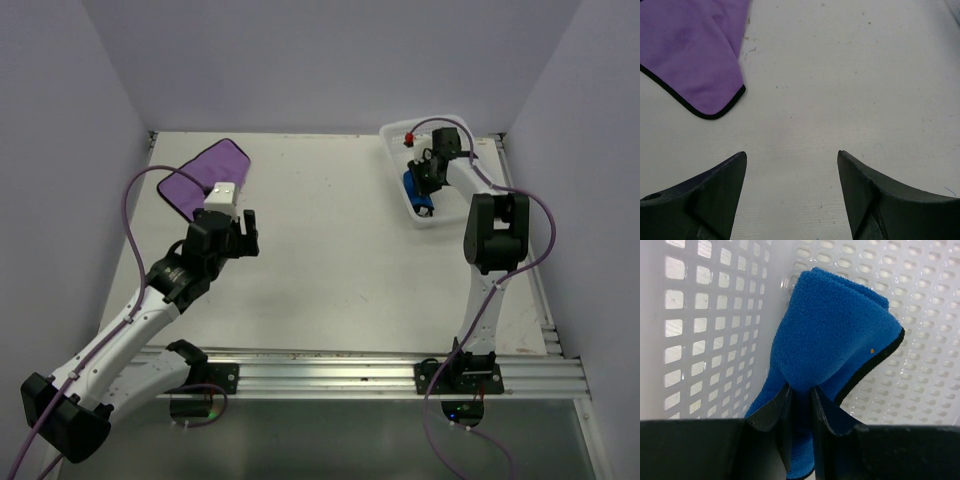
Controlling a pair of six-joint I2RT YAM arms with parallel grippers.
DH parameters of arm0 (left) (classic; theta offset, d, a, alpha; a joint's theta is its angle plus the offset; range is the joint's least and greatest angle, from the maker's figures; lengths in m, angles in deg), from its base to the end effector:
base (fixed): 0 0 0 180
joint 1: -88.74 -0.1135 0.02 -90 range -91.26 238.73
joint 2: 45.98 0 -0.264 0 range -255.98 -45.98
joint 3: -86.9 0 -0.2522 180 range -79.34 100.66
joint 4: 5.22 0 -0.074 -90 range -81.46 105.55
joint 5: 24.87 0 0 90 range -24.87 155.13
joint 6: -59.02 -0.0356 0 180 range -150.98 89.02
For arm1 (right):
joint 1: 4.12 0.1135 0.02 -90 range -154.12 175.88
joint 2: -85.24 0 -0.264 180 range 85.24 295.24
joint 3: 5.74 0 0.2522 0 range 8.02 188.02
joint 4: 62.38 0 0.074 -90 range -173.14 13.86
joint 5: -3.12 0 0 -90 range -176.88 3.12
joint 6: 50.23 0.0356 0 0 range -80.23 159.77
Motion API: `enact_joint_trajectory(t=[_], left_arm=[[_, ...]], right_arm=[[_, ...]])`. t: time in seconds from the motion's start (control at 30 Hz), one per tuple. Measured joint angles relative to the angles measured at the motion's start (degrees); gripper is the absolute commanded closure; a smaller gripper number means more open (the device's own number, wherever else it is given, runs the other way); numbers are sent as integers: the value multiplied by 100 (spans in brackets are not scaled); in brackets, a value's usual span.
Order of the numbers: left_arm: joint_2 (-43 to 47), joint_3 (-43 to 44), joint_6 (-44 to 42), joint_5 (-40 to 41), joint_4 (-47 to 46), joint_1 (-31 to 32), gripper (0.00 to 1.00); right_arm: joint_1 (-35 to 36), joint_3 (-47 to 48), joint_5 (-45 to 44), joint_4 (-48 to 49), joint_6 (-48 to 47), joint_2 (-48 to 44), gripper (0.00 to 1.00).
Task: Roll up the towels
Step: Place the rolled towel into the container
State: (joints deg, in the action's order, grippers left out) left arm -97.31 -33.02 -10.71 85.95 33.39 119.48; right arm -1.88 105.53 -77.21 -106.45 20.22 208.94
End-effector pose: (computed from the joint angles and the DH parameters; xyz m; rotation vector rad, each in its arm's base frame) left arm 0.1761 -0.0900 0.3046 -0.0301 2.0590 -0.1710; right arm 0.4724 0.0245 0.1879 -0.5431 2.4799 0.0973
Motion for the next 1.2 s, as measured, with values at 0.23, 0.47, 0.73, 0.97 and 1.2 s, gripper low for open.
enact_joint_trajectory(t=[0.23, 0.47, 0.73, 0.97, 1.2], left_arm=[[-2, -7, -20, -68, -2, -26, 22], [-7, -9, -37, -116, -20, -37, 22], [-7, -9, -39, -157, -39, -74, 22], [-9, -11, -39, -212, -42, -74, 22], [-13, -11, -39, -243, -42, -83, 20]], right_arm=[[0, 2, -52, 0, 13, 0, 70], [2, 2, -122, -7, 31, 0, 62], [2, 17, -127, -15, 70, 0, 56], [2, 24, -232, -15, 166, -11, 53], [2, 24, -433, -7, 328, -160, 52]])
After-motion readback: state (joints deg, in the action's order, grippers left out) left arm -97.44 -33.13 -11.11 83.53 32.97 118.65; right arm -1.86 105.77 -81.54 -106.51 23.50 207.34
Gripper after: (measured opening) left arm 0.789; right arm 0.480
